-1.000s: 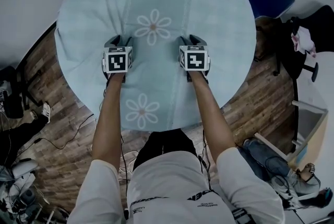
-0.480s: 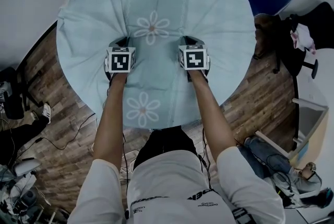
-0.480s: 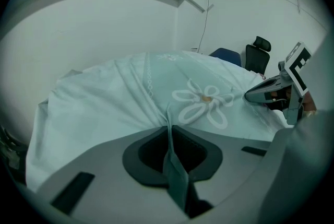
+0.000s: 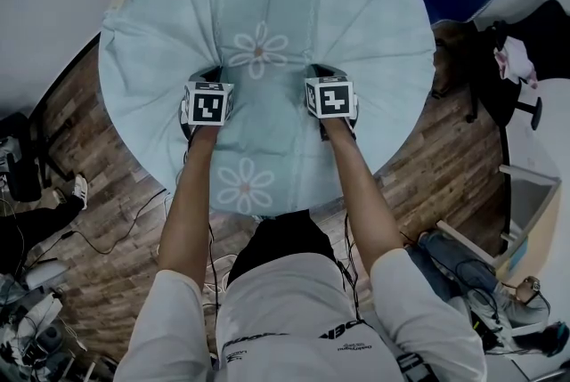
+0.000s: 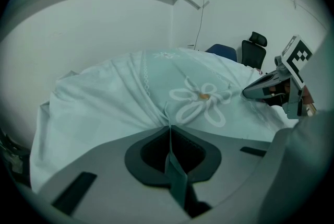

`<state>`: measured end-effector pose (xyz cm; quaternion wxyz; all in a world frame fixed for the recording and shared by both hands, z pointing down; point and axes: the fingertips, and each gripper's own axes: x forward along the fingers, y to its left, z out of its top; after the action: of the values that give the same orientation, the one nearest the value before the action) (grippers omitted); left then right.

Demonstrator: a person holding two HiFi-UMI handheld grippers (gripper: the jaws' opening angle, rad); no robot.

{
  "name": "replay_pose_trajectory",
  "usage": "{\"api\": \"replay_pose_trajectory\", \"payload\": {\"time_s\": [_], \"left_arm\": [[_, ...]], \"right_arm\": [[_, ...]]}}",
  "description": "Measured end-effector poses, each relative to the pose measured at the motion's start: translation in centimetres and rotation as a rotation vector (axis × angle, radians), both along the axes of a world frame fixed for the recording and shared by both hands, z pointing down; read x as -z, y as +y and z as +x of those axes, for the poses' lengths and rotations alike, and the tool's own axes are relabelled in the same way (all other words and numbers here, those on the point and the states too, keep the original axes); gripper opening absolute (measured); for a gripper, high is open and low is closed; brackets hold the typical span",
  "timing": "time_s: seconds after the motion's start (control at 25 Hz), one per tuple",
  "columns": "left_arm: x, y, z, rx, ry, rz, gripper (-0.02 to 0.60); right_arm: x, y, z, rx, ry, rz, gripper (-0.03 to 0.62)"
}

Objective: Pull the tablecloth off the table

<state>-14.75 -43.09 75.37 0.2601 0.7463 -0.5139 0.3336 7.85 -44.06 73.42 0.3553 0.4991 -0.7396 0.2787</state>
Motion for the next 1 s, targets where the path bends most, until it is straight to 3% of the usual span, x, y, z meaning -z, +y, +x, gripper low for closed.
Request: {"api": "replay_pose_trajectory", "payload": {"time_s": [1.0], "left_arm": [[-0.3,10.3,0.2,-0.002,0.011,-0.052,0.018]], "right_arm": [[-0.2,9.6,0.2,0.027,-0.027,-0.066,0.035]]}}
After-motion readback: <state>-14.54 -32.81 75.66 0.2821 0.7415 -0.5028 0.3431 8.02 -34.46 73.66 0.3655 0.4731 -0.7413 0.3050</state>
